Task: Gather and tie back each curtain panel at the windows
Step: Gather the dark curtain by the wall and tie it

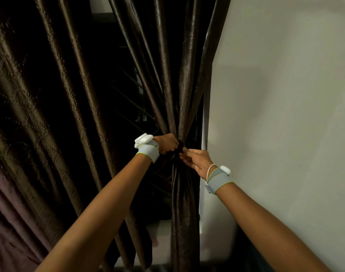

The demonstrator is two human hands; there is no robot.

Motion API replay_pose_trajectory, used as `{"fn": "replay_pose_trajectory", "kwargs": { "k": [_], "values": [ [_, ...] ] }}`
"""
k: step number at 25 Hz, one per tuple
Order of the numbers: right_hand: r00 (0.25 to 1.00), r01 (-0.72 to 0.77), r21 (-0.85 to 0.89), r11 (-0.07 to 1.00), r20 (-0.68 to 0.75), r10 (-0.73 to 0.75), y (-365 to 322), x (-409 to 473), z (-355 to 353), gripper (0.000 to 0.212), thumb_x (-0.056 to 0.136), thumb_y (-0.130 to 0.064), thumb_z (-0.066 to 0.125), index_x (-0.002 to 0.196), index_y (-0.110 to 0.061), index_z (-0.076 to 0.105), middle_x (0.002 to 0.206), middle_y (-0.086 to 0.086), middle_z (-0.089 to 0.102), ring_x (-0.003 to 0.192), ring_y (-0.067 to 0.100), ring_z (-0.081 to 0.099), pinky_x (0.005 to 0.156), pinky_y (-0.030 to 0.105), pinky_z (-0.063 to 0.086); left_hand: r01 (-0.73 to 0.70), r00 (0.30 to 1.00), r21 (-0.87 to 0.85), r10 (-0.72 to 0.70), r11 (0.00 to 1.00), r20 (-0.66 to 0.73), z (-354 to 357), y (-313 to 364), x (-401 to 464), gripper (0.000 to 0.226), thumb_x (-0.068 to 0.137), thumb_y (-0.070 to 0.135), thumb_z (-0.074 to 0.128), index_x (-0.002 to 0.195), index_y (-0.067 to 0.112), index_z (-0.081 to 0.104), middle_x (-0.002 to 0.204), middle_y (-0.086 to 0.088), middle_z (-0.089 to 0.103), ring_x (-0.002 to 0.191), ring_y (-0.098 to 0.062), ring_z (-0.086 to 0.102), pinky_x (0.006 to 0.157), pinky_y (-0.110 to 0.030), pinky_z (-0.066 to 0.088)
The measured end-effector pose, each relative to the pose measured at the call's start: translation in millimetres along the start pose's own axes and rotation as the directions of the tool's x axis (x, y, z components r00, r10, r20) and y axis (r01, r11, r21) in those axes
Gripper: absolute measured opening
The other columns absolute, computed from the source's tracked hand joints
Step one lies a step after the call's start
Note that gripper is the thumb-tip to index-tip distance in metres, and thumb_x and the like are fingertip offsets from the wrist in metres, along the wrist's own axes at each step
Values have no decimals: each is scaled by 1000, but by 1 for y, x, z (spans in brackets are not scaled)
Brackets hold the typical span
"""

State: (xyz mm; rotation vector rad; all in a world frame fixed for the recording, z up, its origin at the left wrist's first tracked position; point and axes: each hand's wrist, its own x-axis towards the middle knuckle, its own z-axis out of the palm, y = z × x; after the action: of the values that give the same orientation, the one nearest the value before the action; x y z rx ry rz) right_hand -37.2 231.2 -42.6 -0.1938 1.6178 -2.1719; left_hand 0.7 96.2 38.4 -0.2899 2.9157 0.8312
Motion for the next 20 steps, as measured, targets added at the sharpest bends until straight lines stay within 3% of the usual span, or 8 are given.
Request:
{"fn": "replay_pose_trajectory", "kwargs": {
  "k": [3, 5, 8, 11, 13, 15, 18, 20],
  "values": [
    [1000, -7, 24, 1000, -2, 7, 1, 0, 0, 6, 89, -9, 66, 91, -4, 66, 71, 3, 72, 57, 3, 68, 52, 14, 53, -13, 999, -35, 11, 999, -50, 5, 0, -2, 19, 96, 2, 45, 103, 6, 62, 69, 1, 50, 60, -10, 46, 54, -17, 41],
    [1000, 12, 26, 1000, -6, -12, 2, -2, -1, 12, 88, -1, 65, 99, 1, 66, 81, 8, 70, 58, 5, 68, 55, 14, 54, -15, 996, -50, 11, 999, -87, 10, 0, -2, 16, 97, 3, 44, 96, 4, 60, 66, -2, 49, 56, -12, 44, 46, -16, 37],
    [996, 78, -98, 992, -44, -83, 2, -4, -4, 14, 88, -5, 67, 101, 0, 67, 80, 7, 70, 60, 7, 68, 57, 15, 55, -40, 989, -28, 36, 999, -143, 15, -9, 1, 19, 95, 11, 52, 102, 3, 68, 73, -5, 62, 70, -15, 55, 66, -21, 44],
    [990, 124, -277, 953, -33, -138, 0, -4, -3, 5, 91, -12, 64, 90, -8, 67, 79, 5, 70, 69, 13, 67, 57, 19, 52, -41, 929, -28, 28, 999, -369, 23, -15, -4, 5, 86, 22, 66, 88, 20, 70, 78, -2, 74, 86, -15, 67, 84, -29, 52],
    [982, 160, -379, 911, -30, -185, -1, -4, -2, 13, 92, -10, 58, 81, -13, 65, 81, 7, 70, 69, 15, 65, 57, 20, 49, -14, 870, 36, 29, 999, -493, 30, -16, -9, 10, 80, 30, 70, 81, 23, 63, 86, -7, 73, 92, -28, 66, 81, -38, 54],
    [972, 196, -474, 858, -19, -233, -1, -4, -3, 20, 92, -9, 57, 74, -17, 62, 80, 7, 69, 66, 16, 64, 53, 22, 48, 25, 850, 143, 54, 989, -525, 36, -16, -12, 18, 82, 36, 68, 85, 19, 61, 94, -11, 70, 94, -37, 62, 76, -41, 52],
    [952, 235, -630, 741, -3, -305, -4, 0, -6, 25, 89, -18, 64, 65, -23, 62, 71, -2, 72, 69, 19, 69, 63, 29, 54, 69, 838, 247, 78, 967, -539, 33, -20, -12, 22, 85, 45, 61, 87, 23, 63, 89, -4, 72, 95, -34, 64, 76, -40, 52],
    [938, 222, -751, 621, -10, -346, -9, 2, -9, 23, 84, -25, 67, 61, -25, 63, 65, -9, 71, 72, 15, 70, 72, 29, 55, 57, 854, 182, 47, 982, -517, 30, -23, -12, 20, 86, 44, 60, 84, 24, 61, 81, 1, 72, 93, -29, 65, 75, -38, 51]
  ]
}}
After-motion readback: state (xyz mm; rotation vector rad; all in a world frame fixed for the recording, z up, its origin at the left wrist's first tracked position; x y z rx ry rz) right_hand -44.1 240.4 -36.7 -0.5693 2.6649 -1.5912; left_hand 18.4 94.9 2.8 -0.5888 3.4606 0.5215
